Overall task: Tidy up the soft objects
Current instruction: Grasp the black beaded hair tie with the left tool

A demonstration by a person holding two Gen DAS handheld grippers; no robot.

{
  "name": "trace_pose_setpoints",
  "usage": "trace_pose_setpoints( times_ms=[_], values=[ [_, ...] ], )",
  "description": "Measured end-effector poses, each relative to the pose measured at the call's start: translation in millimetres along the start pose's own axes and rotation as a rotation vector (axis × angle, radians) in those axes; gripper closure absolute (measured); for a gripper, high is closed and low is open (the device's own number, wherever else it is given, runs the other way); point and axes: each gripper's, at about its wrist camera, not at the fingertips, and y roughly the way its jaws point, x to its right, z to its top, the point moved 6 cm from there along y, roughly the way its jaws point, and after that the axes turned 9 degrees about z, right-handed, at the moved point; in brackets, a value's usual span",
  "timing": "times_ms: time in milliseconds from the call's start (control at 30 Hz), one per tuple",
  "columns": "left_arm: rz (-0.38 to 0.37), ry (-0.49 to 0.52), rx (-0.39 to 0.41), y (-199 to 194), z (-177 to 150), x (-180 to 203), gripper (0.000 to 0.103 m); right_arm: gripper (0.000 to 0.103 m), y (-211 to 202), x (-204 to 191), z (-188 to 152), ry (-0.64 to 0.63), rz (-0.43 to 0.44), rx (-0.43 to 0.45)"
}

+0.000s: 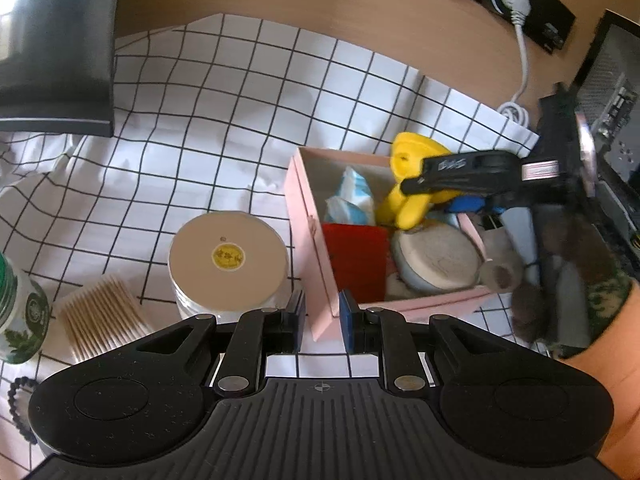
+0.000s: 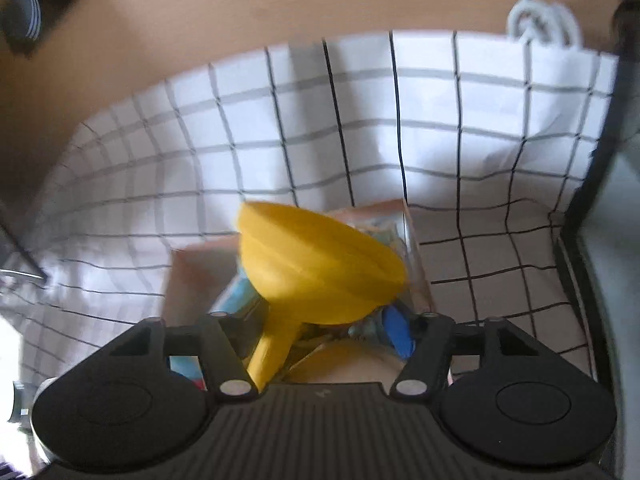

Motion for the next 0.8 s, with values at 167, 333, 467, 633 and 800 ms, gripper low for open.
trace_pose_setpoints(
  times_ms=[167, 333, 467, 633, 800],
  values=[
    [-0.046, 0.010, 0.016, -9, -23, -8, 0.083, 0.021, -64, -30, -13, -0.069, 0.035, 0.122],
    [-0.028, -0.082, 0.018, -26, -59, -44, 0.083, 0.020, -99, -67, -43, -0.198, 0.042, 0.131],
    [0.058, -0.197, 0.048, -53, -79, -99, 0.083, 0.019, -97, -94, -78, -0.288, 0.049, 0.058],
    [0.273, -0.374, 0.114, -87, -93, -186, 0.083, 0.013, -71, -138, -123, -0.359, 0.126, -0.040],
    [0.364, -0.445, 0.101, -92, -102, -234, 0.083, 0.013, -41, -182, -161, -0.439, 0.189, -0.155]
  ],
)
